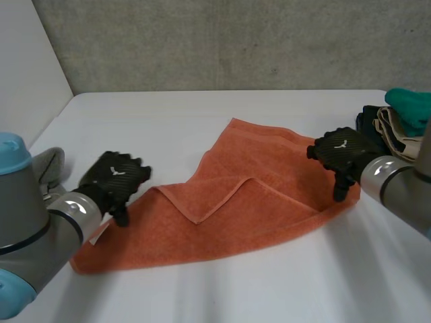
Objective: Fold the laundry.
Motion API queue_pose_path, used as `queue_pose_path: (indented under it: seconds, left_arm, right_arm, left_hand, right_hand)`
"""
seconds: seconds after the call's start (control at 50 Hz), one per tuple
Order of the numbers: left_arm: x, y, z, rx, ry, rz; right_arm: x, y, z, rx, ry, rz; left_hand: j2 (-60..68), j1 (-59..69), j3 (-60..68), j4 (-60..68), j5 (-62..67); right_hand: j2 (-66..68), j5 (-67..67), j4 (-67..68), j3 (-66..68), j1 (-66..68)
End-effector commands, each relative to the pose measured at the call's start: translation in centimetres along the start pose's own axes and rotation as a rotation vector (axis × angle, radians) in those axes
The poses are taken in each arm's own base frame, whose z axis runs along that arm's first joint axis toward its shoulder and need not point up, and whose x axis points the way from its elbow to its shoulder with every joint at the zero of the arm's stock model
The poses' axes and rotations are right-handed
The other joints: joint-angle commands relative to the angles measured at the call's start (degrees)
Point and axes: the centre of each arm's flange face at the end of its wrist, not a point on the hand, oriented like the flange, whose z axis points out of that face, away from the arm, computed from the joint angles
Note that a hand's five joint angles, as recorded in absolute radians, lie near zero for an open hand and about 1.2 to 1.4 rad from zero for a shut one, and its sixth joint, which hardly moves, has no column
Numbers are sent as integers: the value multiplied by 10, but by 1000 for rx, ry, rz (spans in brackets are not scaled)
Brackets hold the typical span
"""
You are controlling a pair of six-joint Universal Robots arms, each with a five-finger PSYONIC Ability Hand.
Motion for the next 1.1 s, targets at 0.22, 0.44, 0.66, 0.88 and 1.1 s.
queue_pose_path:
  seconds: [0.22, 0.44, 0.66, 0.88, 1.1]
  left_arm:
    - [77, -16, 42, 77, 224, 9]
    - [94, -8, 76, 97, 231, 67]
    - [95, -6, 96, 122, 199, 128]
    - [79, -13, 116, 186, 122, 125]
    - [52, -29, 123, 223, 44, 118]
  right_arm:
    - [-1, 36, -8, -84, -30, 50]
    - [-7, 60, -3, -79, -16, 69]
    - [-6, 68, -4, -71, -37, 101]
    - [-11, 69, -5, -69, -47, 97]
    - [-1, 68, -1, -58, 1, 103]
  left_hand:
    - [43, 44, 40, 49, 50]
    - [75, 76, 72, 81, 82]
    - [134, 135, 131, 140, 140]
    - [211, 212, 208, 217, 218]
    - [571, 572, 568, 577, 578]
  right_hand:
    - [-5, 18, 6, -4, -2]
    - [2, 24, 13, 3, 4]
    - [13, 36, 24, 14, 16]
    - [13, 36, 24, 14, 16]
    - [-22, 1, -11, -21, -19]
